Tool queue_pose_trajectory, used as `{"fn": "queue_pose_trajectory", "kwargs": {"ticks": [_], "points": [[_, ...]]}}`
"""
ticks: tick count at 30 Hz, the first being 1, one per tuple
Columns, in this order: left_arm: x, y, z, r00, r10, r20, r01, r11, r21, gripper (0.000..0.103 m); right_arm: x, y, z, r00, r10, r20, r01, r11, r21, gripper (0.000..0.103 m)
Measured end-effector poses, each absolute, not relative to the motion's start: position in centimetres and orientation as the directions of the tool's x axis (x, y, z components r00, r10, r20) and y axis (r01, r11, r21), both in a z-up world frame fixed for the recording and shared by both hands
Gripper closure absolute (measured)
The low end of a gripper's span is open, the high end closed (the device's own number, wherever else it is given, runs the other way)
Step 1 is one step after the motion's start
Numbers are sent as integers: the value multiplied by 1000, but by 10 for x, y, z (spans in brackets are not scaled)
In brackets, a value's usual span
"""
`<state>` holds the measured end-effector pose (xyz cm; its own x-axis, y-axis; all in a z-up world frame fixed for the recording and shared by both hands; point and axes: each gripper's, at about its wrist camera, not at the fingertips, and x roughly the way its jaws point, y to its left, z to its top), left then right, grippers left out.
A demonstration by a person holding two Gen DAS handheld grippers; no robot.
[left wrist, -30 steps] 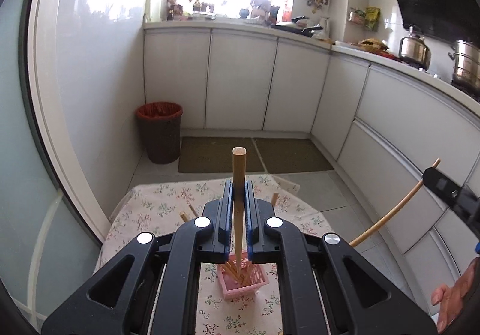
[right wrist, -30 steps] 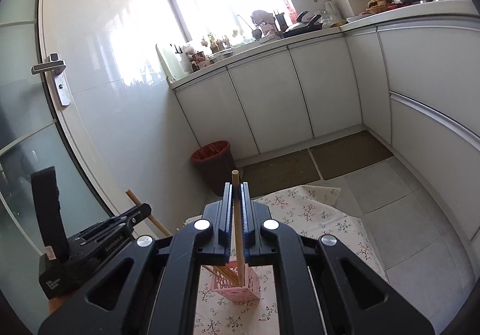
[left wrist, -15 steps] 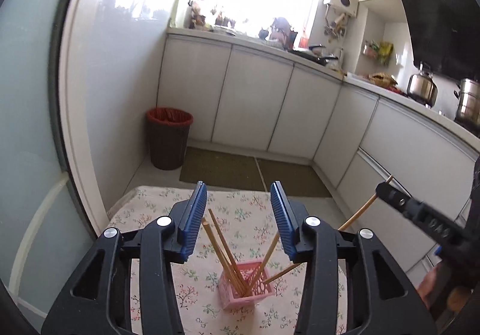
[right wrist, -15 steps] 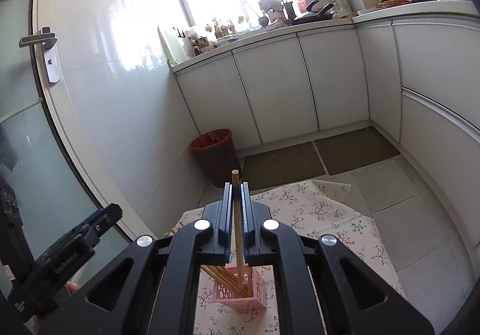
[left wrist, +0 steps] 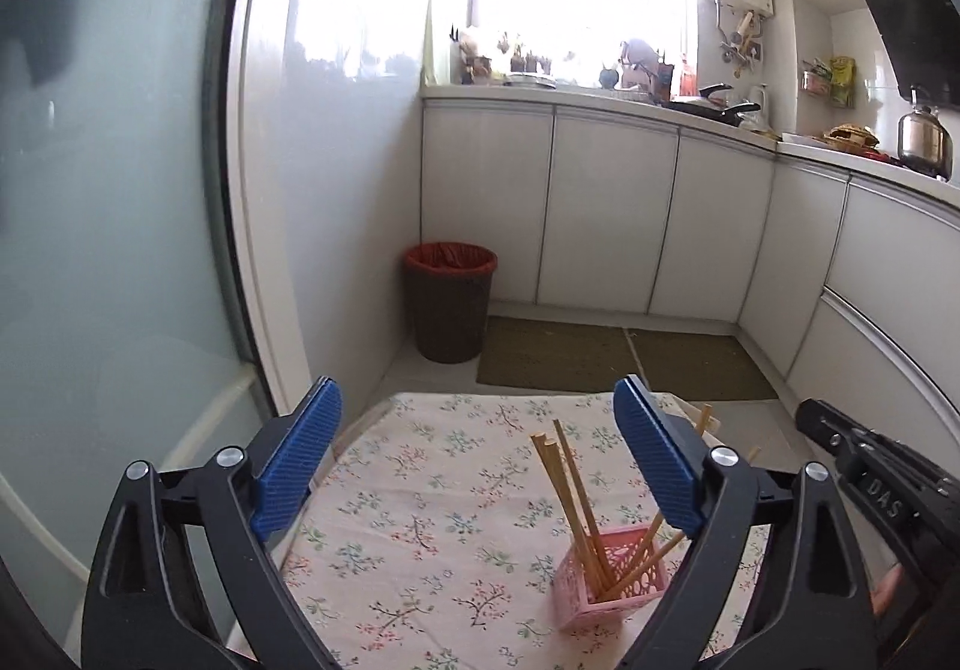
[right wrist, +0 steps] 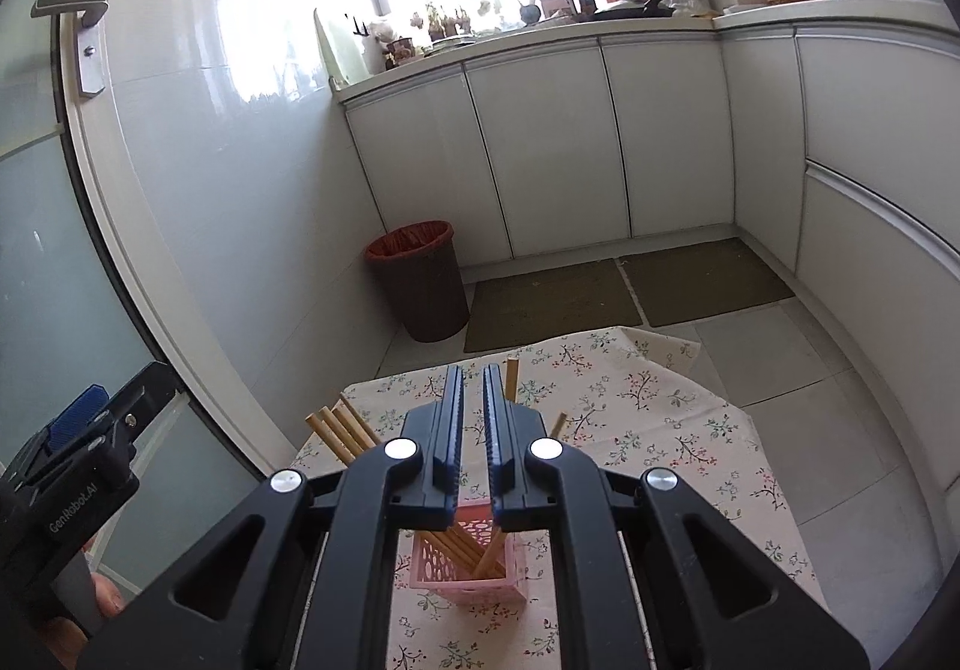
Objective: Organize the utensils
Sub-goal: 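Lower the chopsticks into the pink holder and open both grippers, then move both grippers back toward the remaining chopsticks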
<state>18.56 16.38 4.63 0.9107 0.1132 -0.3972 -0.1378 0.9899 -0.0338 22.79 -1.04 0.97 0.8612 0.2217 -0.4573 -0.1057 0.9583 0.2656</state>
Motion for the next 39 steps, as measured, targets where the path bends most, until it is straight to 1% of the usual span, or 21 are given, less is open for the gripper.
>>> {"fn": "queue_pose_trajectory", "kwargs": {"ticks": [2,3,4,6,8,12,14,15,16,17,19,21,25,29,32,39], "points": [[181,160,49,912,122,-392,-141,990,-20,11,220,-15,16,869,204,-451,-90,961,262,89],[178,157,50,911,128,-392,-142,990,-5,10,215,-17,19,874,195,-445,-82,962,259,83],[175,153,51,911,131,-391,-140,990,6,10,210,-19,21,880,186,-438,-76,964,256,73],[171,148,53,912,127,-390,-130,991,20,9,197,-24,26,894,164,-416,-61,967,248,65],[164,144,56,914,126,-386,-125,992,28,9,186,-29,29,902,150,-406,-51,968,245,62],[153,139,63,921,113,-374,-112,993,25,7,171,-43,33,902,130,-411,-14,962,274,45],[145,136,65,921,99,-376,-101,995,16,7,163,-49,35,909,100,-404,15,962,272,34],[142,135,65,920,91,-380,-93,996,13,7,160,-51,36,912,81,-401,33,963,269,25],[139,133,66,919,82,-386,-85,996,7,7,156,-53,37,915,64,-399,49,963,265,20],[136,133,67,919,76,-387,-82,997,1,7,152,-55,38,917,54,-396,57,963,263,18],[130,131,69,920,64,-388,-73,997,-10,7,145,-58,40,920,21,-391,82,966,245,10],[125,129,70,918,47,-394,-59,998,-20,7,137,-60,41,926,-19,-377,108,971,216,7],[113,126,71,917,26,-399,-43,998,-35,7,123,-61,41,929,-66,-364,135,977,167,7],[107,122,70,916,16,-402,-34,999,-39,7,112,-63,39,926,-80,-369,140,981,137,7],[103,117,68,913,13,-408,-28,999,-30,7,102,-65,38,928,-85,-363,142,981,134,7],[99,103,58,898,1,-439,-1,1000,1,7,87,-79,29,912,-81,-403,153,977,151,7]]}}
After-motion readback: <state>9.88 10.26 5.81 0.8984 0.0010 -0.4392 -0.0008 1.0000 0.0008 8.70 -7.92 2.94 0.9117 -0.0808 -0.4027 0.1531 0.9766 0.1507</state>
